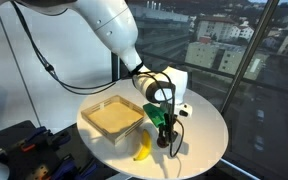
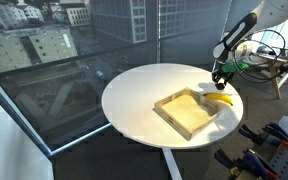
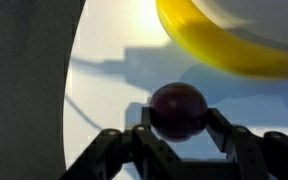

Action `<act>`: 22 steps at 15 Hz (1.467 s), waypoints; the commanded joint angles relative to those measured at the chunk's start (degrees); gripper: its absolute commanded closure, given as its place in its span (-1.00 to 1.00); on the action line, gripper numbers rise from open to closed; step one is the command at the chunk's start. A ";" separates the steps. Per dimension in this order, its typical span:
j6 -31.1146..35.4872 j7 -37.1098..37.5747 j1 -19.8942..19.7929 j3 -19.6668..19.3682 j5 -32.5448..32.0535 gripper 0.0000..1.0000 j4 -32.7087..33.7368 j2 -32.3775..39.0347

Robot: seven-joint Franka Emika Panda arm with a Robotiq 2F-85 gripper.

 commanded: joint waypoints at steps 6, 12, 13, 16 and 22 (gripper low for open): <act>1.27 -0.17 -0.58 -0.01 0.70 0.32 1.61 1.74; 1.48 -0.13 -0.62 -0.15 0.69 0.32 1.96 2.46; 1.47 -0.16 -0.63 -0.15 0.69 0.32 1.98 2.50; 1.33 -0.07 -0.61 -0.21 0.67 0.32 2.15 2.71; 1.18 0.14 -0.54 -0.37 0.62 -0.94 2.43 3.07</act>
